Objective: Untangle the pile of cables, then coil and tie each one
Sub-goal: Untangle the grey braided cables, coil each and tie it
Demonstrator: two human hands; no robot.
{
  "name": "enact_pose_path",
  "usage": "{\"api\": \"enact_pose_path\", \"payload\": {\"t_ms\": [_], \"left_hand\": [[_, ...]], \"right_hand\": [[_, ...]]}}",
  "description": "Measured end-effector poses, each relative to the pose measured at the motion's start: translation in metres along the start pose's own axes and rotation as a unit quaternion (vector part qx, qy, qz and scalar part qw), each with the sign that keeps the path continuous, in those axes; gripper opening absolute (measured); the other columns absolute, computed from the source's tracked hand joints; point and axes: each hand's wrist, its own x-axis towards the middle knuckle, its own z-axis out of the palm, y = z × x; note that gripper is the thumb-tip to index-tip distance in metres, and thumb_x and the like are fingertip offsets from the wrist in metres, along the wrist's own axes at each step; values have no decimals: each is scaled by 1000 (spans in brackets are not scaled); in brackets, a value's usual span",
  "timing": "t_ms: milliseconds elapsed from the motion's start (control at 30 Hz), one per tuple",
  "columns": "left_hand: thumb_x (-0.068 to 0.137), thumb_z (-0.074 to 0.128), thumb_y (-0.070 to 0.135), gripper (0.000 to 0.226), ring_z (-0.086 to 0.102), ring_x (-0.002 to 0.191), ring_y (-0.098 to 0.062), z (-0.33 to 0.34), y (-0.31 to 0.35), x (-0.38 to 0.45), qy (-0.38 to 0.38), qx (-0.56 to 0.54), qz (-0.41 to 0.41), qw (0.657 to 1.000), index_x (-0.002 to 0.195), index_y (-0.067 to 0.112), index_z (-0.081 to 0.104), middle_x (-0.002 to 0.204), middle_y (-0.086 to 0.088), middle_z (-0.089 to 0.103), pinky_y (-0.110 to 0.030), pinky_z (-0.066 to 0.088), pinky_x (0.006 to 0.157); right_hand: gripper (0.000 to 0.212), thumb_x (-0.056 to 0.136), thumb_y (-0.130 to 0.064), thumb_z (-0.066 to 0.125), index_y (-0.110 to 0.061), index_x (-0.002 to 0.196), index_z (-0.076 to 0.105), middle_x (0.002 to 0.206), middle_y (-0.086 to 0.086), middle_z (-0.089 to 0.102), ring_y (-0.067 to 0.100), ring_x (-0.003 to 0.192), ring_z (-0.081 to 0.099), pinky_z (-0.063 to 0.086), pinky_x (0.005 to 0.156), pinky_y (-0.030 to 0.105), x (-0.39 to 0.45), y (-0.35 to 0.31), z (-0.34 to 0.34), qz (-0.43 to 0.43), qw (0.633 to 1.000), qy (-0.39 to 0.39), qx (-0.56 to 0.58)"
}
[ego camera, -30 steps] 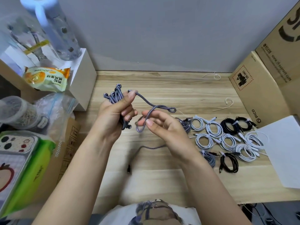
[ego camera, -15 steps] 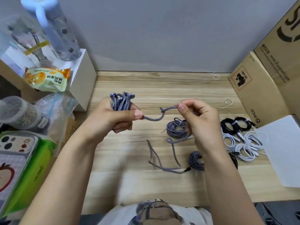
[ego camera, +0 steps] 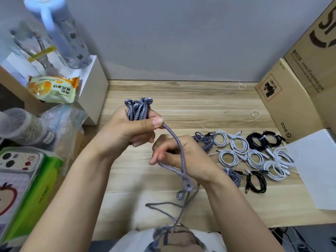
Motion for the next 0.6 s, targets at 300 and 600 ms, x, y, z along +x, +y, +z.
{"api": "enact_pose_path", "payload": {"t_ms": [300,600], "left_hand": [[76,64,25,17,25,30,-6,-25,-31,8,278,47,-41,958,78,9,58,34,10,28,-15,43,49],[80,69,14,12,29,33,-9,-20,-32,7,250,53,-22,967,75,9,59,34,8,31,-16,42,48]], "right_hand": [[44,91,-24,38,-16,49,49,56,-5,48,10,55,40,34,58,20,-8,-3,-3,43,998,23,39],[57,61,-3,35,-3,116,52,63,16,61,38,73,66,53,80,35,-7,4,-16,101,962,48,251]]}}
